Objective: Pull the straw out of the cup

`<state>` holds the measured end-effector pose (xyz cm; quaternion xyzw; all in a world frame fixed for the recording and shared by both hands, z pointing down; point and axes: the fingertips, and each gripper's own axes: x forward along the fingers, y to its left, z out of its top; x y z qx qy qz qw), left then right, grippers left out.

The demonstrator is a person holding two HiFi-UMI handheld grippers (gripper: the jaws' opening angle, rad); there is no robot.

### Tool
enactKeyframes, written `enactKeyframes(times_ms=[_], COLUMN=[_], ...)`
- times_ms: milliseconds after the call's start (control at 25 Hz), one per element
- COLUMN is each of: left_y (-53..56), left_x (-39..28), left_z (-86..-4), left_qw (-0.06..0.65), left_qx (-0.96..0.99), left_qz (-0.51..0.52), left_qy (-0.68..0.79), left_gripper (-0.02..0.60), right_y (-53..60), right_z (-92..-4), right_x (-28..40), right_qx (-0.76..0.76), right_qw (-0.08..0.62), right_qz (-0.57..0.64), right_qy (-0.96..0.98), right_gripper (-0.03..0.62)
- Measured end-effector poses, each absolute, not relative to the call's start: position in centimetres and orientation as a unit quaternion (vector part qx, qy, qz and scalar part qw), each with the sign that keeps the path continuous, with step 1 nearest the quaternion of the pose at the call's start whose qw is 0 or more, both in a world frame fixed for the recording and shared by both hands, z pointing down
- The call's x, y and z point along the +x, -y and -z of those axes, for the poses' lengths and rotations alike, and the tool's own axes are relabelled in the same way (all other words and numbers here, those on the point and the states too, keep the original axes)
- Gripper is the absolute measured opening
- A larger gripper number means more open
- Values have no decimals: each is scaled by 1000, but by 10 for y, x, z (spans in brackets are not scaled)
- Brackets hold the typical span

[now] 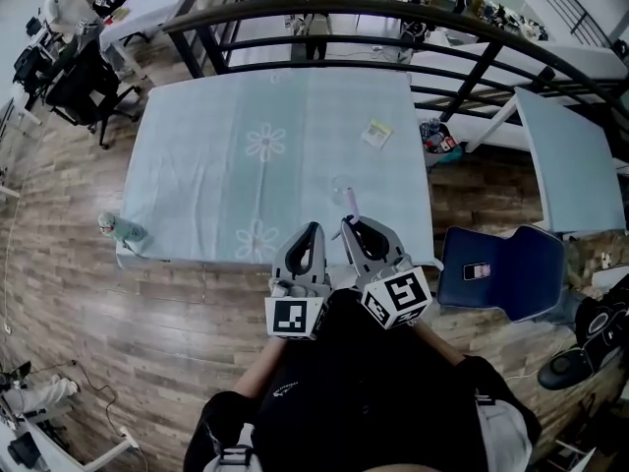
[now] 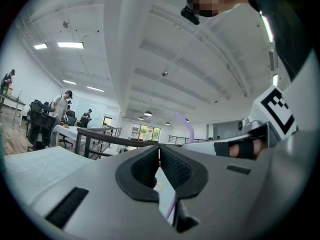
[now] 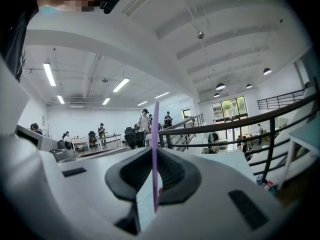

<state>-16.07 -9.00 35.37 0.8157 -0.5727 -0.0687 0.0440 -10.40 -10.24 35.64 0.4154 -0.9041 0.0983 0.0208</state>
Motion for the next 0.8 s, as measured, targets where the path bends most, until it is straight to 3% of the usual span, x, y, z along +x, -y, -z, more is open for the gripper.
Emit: enactKeyframes(times_ms=[800], left_y=[108], left_x=[-137], left_z=[-363], left_qw=[46], left_qx=[831], left_qz=[55], left_qy=[551], left_gripper=[18], right_y=[114], right_z=[-363], right_x=[-91], right_qx=[421], right_qw=[32], right_qz=[-97], right_qy=[902], right_gripper=[35])
